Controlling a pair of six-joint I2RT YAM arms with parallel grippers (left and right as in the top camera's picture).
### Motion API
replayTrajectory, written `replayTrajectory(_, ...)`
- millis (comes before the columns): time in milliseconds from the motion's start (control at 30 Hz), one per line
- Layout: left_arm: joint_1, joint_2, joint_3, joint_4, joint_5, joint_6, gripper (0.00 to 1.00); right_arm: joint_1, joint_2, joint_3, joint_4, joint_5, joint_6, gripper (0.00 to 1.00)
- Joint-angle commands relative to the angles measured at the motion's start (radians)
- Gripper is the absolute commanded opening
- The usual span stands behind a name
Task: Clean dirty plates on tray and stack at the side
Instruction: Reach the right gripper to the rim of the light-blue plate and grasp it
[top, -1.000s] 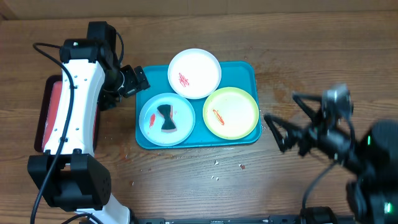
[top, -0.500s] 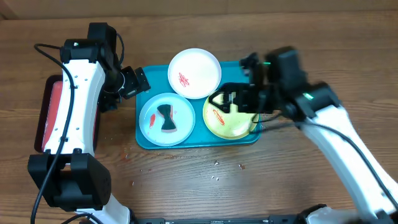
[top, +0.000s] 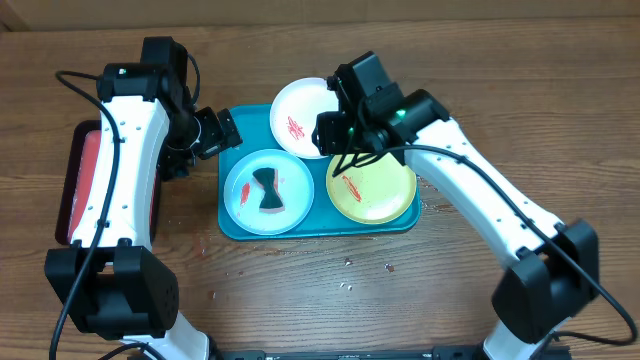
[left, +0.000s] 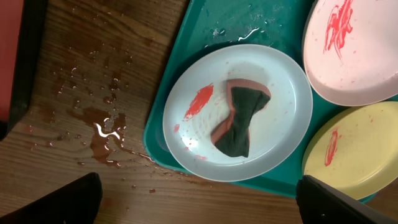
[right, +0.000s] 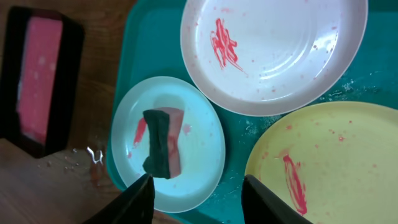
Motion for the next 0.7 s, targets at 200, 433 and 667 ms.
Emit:
replayTrajectory(200,-0.007,0.006,-0.005,0.003,0.008,0.02,1.0,0.052,0.209,-0.006,0.13,0.05,0.007,0.48)
replayTrajectory(433,-0.007,0.006,-0.005,0.008,0.008,0.02,0.99,0.071,0.291,-0.006,0.132,0.063,-0.021,0.42)
replayTrajectory(667,-0.007,0.006,-0.005,0.009,0.007,0.021,0.99,0.106,0.335,-0.006,0.13,0.105,-0.014,0.43)
